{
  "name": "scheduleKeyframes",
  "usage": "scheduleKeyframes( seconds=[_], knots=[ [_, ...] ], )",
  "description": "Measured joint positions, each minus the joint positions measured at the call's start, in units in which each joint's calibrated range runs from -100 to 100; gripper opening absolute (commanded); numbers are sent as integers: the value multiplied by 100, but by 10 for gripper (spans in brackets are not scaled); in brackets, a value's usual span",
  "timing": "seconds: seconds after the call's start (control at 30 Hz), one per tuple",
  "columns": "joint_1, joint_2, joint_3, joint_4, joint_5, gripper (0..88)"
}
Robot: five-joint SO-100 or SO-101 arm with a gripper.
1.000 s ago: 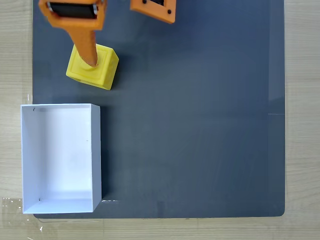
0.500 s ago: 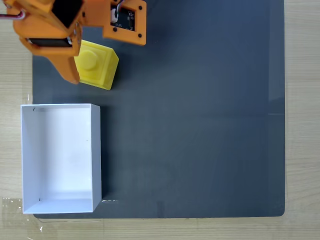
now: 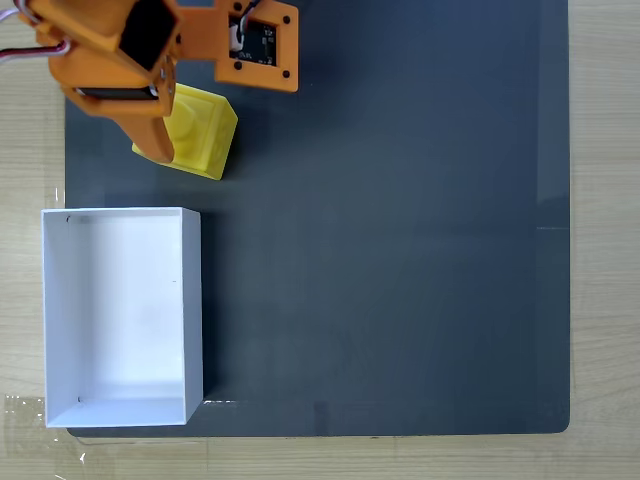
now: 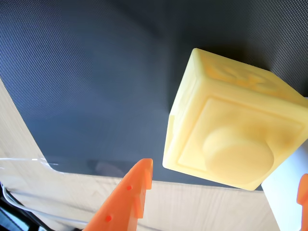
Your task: Grasp a yellow block and put it in the box
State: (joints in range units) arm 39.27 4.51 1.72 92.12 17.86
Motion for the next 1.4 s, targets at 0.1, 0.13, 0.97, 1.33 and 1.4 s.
scheduleKeyframes(
  seconds=[0.1,0.13,0.97,1.33,1.4],
  knots=[
    [0,0,0,0,0,338],
    [0,0,0,0,0,357],
    [-9,34,858,-563,26,496],
    [-162,700,849,-666,0,481],
    [-171,750,849,-805,0,427]
  ],
)
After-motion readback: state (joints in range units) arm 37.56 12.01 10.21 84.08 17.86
